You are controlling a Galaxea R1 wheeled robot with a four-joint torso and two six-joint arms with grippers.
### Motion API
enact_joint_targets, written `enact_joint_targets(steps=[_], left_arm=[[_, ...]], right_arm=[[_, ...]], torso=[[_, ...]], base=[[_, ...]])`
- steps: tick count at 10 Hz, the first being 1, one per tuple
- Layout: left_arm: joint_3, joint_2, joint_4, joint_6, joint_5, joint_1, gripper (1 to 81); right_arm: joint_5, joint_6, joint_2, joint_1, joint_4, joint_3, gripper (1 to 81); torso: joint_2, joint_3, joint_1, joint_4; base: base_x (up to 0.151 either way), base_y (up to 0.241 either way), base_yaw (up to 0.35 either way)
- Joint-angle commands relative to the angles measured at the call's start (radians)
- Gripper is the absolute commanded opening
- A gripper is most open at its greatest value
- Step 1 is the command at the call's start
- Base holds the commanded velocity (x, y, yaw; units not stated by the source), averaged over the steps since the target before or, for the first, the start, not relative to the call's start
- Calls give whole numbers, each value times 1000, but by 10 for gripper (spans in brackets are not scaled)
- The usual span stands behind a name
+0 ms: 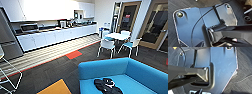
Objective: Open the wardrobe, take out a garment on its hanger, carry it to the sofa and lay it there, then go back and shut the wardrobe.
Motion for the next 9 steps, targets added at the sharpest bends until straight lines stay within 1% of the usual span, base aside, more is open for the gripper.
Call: enact_joint_targets(steps=[1,2,3,6,9], left_arm=[[-14,11,11,1,40,-38,811],[-40,34,11,1,40,-38,811],[-69,55,11,1,39,-40,811],[-77,58,12,1,39,-38,811],[-77,58,12,1,37,-40,811]], right_arm=[[-54,0,0,27,-6,2,811],[-54,0,0,27,-6,2,811],[-54,0,0,23,-5,-1,811],[-52,0,-2,19,-5,-1,811],[-52,0,-2,19,-5,-1,811]], torso=[[0,0,0,0],[0,0,0,0],[0,0,0,0],[0,0,0,0],[0,0,0,0]], base=[[0,0,327],[0,0,328],[0,254,0],[0,262,0],[0,0,352]])
